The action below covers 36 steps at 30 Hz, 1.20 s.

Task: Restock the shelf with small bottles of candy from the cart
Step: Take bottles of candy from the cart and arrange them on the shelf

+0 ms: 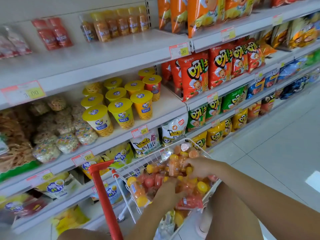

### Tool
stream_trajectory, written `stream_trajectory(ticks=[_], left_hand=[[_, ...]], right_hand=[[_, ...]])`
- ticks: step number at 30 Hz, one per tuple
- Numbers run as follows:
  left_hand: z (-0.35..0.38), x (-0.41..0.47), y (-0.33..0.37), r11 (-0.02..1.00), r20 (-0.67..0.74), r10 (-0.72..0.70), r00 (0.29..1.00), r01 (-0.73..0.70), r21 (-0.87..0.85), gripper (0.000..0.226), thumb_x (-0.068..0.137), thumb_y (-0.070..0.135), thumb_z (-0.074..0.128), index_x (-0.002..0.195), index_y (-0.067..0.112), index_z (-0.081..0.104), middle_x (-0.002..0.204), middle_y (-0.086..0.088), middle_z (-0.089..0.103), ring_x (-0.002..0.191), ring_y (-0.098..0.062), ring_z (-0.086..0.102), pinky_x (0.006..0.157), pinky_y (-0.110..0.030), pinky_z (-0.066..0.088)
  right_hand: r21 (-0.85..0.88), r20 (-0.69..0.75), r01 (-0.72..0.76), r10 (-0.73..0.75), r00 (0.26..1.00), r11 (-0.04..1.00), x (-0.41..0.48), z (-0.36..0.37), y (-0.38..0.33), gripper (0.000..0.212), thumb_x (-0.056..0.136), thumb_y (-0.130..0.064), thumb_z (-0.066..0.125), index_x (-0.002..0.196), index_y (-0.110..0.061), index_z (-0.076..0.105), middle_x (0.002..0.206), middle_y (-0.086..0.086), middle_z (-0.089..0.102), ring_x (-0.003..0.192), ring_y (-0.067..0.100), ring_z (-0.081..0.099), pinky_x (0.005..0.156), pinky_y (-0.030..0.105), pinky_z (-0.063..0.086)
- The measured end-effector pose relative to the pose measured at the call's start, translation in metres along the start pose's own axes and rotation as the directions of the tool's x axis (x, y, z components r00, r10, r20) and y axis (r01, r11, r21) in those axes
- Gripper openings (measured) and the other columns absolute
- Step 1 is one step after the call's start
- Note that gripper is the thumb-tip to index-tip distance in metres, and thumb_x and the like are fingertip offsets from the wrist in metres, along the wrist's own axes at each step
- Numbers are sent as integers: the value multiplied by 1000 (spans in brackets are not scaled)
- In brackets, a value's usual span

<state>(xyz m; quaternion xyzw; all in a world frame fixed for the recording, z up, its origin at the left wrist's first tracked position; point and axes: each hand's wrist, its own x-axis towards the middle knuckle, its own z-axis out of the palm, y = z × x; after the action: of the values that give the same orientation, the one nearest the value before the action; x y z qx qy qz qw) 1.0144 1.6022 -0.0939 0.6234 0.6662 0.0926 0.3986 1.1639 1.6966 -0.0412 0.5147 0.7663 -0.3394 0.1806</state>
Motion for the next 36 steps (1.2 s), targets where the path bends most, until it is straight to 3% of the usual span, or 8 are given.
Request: stream_trajectory(ticks=[8, 12, 15, 17, 20, 25, 31, 36], left_hand=[[25, 26, 19, 998, -126, -59, 990, 55, -29, 44, 79, 37, 66, 117, 18, 57, 107, -2, 66, 94, -23, 63, 73, -30, 52], [10, 32, 9, 979, -157, -89, 984, 57, -198, 27, 85, 33, 65, 104, 14, 63, 91, 3, 66, 73, -11, 60, 59, -23, 50], [-11, 33, 1, 927, -236, -163, 958, 67, -369, 20, 91, 31, 60, 94, 11, 61, 73, 5, 58, 55, -8, 49, 48, -18, 38], [-25, 31, -3, 790, -190, -222, 956, 61, -610, 22, 92, 29, 59, 96, 8, 64, 79, -2, 64, 64, -15, 57, 56, -21, 48], [-42, 25, -6, 366, -50, -210, 976, 31, -930, 30, 94, 20, 57, 114, -2, 59, 102, -17, 65, 93, -31, 64, 77, -37, 56], [-66, 5, 1, -129, 38, -58, 998, 30, -991, 36, 87, 21, 57, 120, 7, 57, 124, -22, 54, 115, -45, 54, 91, -57, 47], [-107, -9, 22, -175, -40, 37, 999, -33, -984, 35, 91, 27, 44, 117, 7, 55, 106, -18, 64, 96, -34, 63, 84, -48, 48], [-158, -26, 42, 33, -200, 104, 974, -204, -978, 33, 82, 31, 58, 109, 12, 57, 110, -13, 64, 97, -29, 64, 79, -44, 56]], right_hand=[[141, -213, 9, 22, 977, 990, 5, 24, 26, 41, 91, -11, 48, 131, -19, 49, 127, 7, 51, 107, 21, 54, 79, 27, 44], [-55, -86, 90, -95, 992, 994, -5, 20, 34, 36, 81, -17, 71, 114, -12, 58, 105, 6, 57, 91, 20, 52, 69, 26, 39], [-180, 64, 112, -102, 993, 977, -3, 28, 37, 55, 75, -22, 79, 124, -12, 56, 121, 6, 54, 103, 23, 52, 73, 28, 40], [-224, 100, 113, -92, 991, 968, 4, 36, 41, 62, 73, -24, 81, 128, -17, 54, 126, 4, 53, 108, 23, 51, 74, 29, 40], [-249, 76, 109, -93, 993, 962, 13, 42, 44, 57, 74, -21, 79, 126, -18, 56, 126, 2, 55, 109, 22, 53, 79, 29, 42], [-163, 99, 84, -69, 993, 983, 14, 23, 38, 49, 72, -23, 78, 118, -20, 60, 113, 4, 59, 100, 26, 60, 79, 38, 51], [2, -201, 92, -90, 975, 996, -12, -60, 1, 47, 83, -25, 67, 127, -19, 52, 107, -4, 51, 91, 18, 56, 66, 27, 45], [308, -458, 380, -214, 863, 872, -62, -140, -43, 23, 89, -29, 65, 109, -20, 60, 94, -3, 62, 77, 12, 62, 70, 24, 50]])
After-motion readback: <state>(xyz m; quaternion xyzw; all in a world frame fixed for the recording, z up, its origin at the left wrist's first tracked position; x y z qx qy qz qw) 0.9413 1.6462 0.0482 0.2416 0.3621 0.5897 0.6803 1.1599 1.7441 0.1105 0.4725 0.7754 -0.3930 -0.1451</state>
